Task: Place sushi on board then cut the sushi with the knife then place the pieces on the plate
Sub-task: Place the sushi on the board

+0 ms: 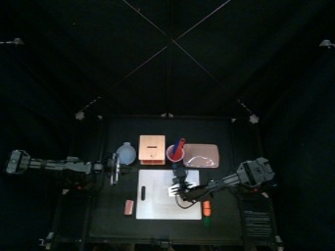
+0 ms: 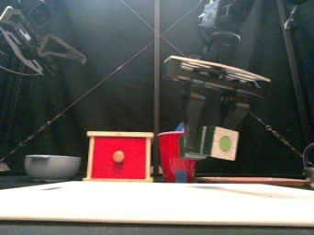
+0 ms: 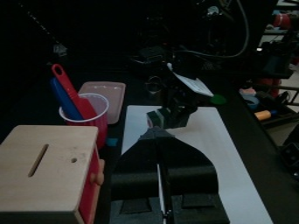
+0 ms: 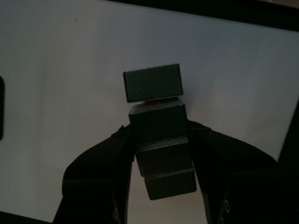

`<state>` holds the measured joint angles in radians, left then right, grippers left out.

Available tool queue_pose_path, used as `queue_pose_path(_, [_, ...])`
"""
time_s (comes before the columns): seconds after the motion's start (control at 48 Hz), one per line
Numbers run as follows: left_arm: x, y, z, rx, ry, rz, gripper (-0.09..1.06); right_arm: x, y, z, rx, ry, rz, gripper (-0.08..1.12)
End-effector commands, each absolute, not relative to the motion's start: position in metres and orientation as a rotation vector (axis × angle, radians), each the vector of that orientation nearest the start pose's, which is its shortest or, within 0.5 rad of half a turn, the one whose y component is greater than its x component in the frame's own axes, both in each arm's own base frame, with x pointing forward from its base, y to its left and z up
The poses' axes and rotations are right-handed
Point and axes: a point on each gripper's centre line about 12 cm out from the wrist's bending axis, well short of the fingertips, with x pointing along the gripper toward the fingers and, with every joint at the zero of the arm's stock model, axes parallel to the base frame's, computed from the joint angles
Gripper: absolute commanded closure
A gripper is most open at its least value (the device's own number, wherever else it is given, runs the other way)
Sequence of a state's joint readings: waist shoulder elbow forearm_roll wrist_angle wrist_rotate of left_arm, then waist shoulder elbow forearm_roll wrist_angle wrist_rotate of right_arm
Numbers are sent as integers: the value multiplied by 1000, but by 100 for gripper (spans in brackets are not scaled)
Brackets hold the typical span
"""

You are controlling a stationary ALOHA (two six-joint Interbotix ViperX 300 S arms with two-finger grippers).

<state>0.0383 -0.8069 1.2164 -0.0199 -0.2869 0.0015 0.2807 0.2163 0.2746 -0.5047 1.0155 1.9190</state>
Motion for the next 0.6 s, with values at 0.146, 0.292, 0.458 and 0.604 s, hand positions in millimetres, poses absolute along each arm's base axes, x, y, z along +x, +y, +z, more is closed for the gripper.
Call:
queue_pose_path(0.146, [219, 12, 248, -20, 108, 61, 97, 424, 78, 174, 962, 787, -1131, 44])
queue_pose_path(0.292, [219, 13, 248, -19, 108, 62, 97, 429, 86, 166, 1029, 759, -1157, 44])
queue_pose_path(0.458, [219, 13, 249, -17, 107, 65, 97, 428, 93, 156, 1072, 759, -1135, 44])
queue_pose_path(0.604, [219, 14, 249, -18, 107, 67, 97, 430, 96, 148, 1070, 769, -1116, 43])
